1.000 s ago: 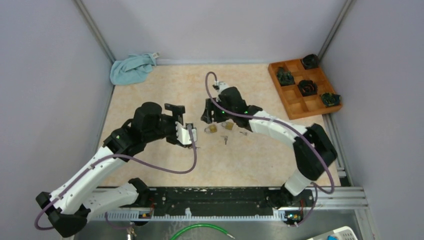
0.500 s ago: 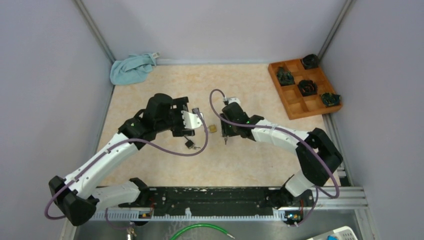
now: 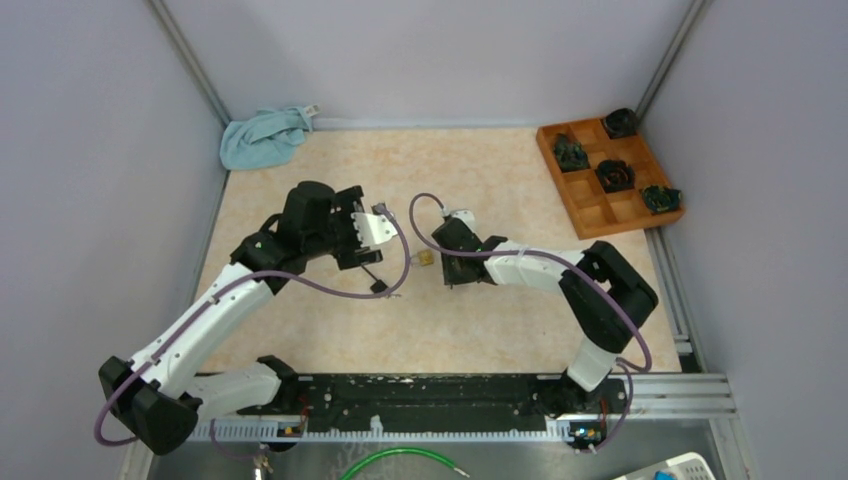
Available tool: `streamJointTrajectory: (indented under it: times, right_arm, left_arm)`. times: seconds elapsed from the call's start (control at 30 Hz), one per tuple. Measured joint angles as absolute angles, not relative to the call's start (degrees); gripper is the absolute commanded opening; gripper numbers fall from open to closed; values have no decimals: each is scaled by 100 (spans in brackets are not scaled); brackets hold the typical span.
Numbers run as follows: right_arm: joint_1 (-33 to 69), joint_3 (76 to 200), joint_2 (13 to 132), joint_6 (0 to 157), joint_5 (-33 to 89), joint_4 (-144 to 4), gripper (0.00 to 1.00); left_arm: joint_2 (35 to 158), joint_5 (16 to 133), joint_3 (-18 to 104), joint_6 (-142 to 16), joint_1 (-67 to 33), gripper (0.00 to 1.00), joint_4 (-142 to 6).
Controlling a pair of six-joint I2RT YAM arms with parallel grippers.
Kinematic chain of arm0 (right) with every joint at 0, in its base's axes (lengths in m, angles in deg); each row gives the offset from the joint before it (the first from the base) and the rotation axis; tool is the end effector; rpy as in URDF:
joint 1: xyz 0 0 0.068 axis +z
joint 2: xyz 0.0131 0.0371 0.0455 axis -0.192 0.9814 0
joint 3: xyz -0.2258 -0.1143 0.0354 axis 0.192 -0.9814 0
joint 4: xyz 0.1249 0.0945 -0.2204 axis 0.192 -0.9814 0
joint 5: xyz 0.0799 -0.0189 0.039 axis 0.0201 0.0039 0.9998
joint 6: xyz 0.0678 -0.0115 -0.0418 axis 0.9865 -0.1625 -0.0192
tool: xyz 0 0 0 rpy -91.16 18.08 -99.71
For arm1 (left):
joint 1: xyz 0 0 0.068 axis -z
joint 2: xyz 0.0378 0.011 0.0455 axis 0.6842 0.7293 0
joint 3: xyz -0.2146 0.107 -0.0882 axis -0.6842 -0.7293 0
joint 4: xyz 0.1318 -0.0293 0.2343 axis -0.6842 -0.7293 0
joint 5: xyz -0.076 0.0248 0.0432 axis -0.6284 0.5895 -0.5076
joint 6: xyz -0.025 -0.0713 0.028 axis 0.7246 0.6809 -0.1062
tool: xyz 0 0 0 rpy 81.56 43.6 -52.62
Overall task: Unlock with the key
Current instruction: Pick up the key from the center of the board.
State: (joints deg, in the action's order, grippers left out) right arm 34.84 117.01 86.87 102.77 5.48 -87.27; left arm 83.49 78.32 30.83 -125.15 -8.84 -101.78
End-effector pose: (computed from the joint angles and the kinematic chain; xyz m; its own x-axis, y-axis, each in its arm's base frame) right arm 0.2555 0.2378 0.1186 -0.8173 -0.1230 -0.5630 -0.2054 0.9750 0.0852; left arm 0.2297 -0.1637 0.3014 0.1836 0.8066 -0.5618 0.7480 0.2562 0.6122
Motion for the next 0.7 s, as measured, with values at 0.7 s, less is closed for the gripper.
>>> streamJointTrajectory:
  times: [0.7]
  right_arm:
    - [3489, 11773, 9008, 10408, 478, -8411, 10]
  left_arm:
    - [8168, 7659, 3083, -12462, -884, 99, -10591]
